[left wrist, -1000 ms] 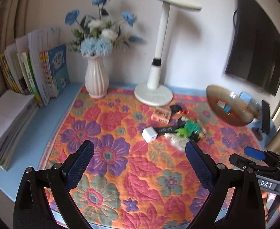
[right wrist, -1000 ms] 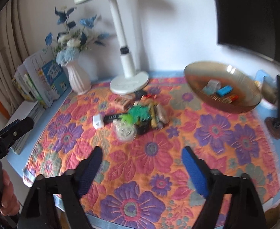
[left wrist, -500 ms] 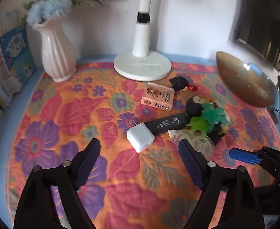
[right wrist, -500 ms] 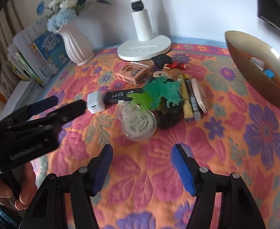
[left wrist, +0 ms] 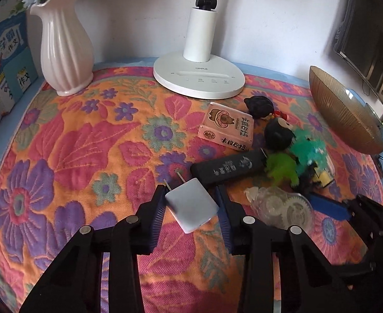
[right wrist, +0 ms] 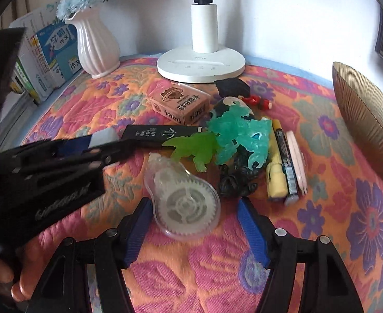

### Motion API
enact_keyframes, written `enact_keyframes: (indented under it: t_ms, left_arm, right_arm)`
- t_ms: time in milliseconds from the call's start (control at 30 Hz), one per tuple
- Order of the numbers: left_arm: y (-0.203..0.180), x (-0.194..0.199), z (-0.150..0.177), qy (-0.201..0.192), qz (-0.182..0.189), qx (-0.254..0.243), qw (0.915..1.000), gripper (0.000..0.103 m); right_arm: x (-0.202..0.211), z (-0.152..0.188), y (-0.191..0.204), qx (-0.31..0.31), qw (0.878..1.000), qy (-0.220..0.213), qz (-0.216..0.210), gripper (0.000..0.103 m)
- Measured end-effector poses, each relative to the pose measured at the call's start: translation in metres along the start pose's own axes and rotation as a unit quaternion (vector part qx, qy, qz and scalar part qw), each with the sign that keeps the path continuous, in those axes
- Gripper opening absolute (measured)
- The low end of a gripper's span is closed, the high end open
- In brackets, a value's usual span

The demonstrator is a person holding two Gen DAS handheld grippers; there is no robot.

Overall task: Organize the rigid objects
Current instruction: 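Grasp the white charger cube with the left tool while the right tool grasps the clear tape dispenser, then carry the cube and tape dispenser to the amber bowl and release both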

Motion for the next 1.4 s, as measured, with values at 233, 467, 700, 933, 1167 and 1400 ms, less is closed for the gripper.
enact_keyframes:
  t_ms: [233, 467, 700, 933, 1167, 1400]
  left_arm:
    - [0.002, 0.031, 0.022, 0.002, 0.001, -0.01, 0.9999, 0.035]
    - [-0.006, 0.069, 0.059, 0.004, 0.017, -0.017, 0.9997, 0.035]
    - [-0.016, 0.09, 0.086, 0.005, 0.029, -0.031, 0.9991, 0.042]
    - [-0.014, 0.096, 0.091, -0.006, 0.023, -0.028, 0.9993, 0.046]
    - [-0.015, 0.092, 0.084, -0.019, 0.005, -0.002, 0.9998, 0.034]
    - [-0.029, 0.104, 0.072, -0.042, 0.024, -0.021, 0.9986, 0.034]
  right_arm:
    - [0.013, 0.006, 0.01, -0.023, 0.999, -0.007, -0.036, 0.049]
    - [0.053, 0.046, 0.017, -0.03, 0.999, 0.004, -0.042, 0.049]
    - [0.09, 0.089, 0.025, -0.021, 1.0, -0.008, -0.021, 0.062]
    - [0.085, 0.087, 0.019, -0.009, 1.0, -0.018, 0.001, 0.066]
    - [0.084, 0.081, 0.027, 0.022, 0.999, -0.033, -0.002, 0.049]
    - [0.094, 0.079, 0.022, -0.016, 0.998, -0.039, -0.043, 0.048]
Point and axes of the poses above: each gripper's, at about its wrist camera, not at the fingertips, and x roughly against the way its jaws point, y to its left, z to its underside, the point moved 8 cm from there along -x, roughly the way its jaws point, and after that the axes turned 11 degrees about -y, right-handed, at the moved point
